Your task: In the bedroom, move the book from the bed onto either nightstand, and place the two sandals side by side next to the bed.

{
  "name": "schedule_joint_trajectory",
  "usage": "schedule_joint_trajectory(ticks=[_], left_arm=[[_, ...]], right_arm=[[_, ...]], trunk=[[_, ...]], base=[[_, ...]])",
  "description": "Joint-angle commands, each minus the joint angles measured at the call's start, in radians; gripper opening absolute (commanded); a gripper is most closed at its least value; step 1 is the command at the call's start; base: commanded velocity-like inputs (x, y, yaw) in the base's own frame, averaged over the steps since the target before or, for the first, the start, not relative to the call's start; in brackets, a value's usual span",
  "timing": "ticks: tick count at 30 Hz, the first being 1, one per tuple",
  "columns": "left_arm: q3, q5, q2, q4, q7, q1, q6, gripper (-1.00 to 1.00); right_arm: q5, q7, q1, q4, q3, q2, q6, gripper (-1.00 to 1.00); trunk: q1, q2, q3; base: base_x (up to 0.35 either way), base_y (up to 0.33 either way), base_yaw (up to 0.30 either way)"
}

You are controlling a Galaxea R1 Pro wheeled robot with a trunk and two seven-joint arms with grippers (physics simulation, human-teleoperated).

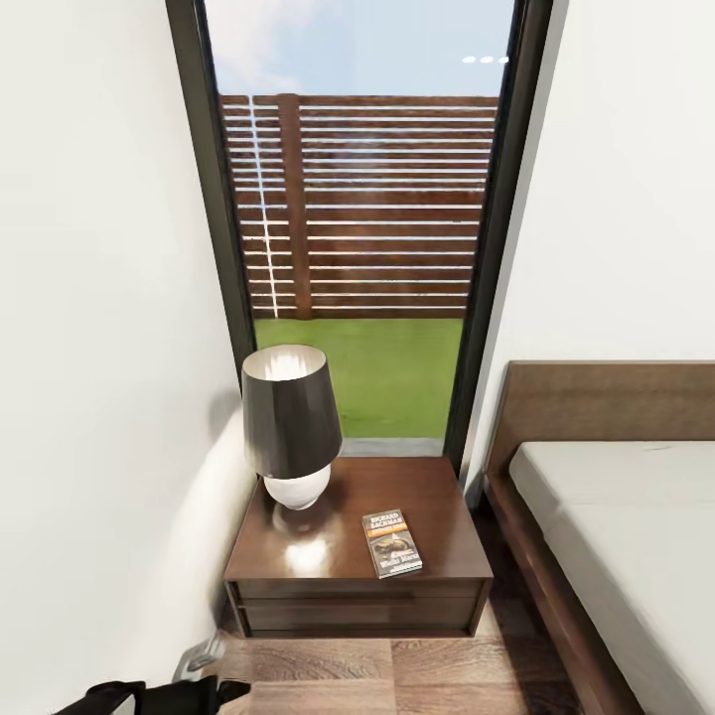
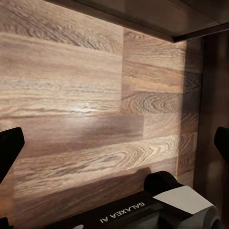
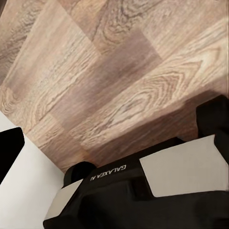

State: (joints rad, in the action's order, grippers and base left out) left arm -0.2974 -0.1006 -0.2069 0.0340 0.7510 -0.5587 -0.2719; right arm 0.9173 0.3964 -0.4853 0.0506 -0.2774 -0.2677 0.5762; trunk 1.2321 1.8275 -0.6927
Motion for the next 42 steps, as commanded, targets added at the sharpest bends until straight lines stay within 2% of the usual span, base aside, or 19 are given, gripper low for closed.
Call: schedule_joint_trajectory(ticks=[1,15,20,27,39,42], left_arm=[[-0.010,-0.010,-0.001,0.000,0.004,0.003,-0.002,1.00],[-0.010,-0.010,-0.007,-0.006,-0.005,0.017,0.013,1.00],[-0.010,-0.010,-0.008,-0.006,-0.034,0.019,0.014,1.00],[-0.009,-0.008,-0.008,-0.007,-0.091,0.043,0.050,1.00],[-0.011,-0.002,-0.009,-0.007,-0.110,0.114,0.118,1.00],[-0.011,-0.001,-0.017,-0.007,-0.111,0.127,0.134,1.00]], right_arm=[[0.004,0.007,0.003,0.003,-0.008,0.000,-0.004,1.00],[-0.002,0.006,0.023,0.003,-0.005,0.001,-0.022,1.00],[-0.002,0.006,0.025,0.003,-0.004,0.000,-0.023,1.00],[-0.003,0.002,0.026,0.003,-0.003,-0.001,-0.024,1.00],[-0.003,-0.064,0.028,0.003,-0.006,0.001,-0.024,1.00],[-0.003,-0.083,0.028,0.003,-0.006,0.001,-0.023,1.00]], trunk=[[0.000,0.000,-0.001],[0.000,0.000,-0.001],[0.000,0.000,-0.001],[0.000,0.000,-0.001],[0.000,0.000,-0.001],[0.000,0.000,-0.001]], base=[[0.000,0.000,0.000],[0.000,0.000,0.000],[0.000,0.000,0.000],[0.000,0.000,0.000],[0.000,0.000,0.000],[0.000,0.000,0.000]])
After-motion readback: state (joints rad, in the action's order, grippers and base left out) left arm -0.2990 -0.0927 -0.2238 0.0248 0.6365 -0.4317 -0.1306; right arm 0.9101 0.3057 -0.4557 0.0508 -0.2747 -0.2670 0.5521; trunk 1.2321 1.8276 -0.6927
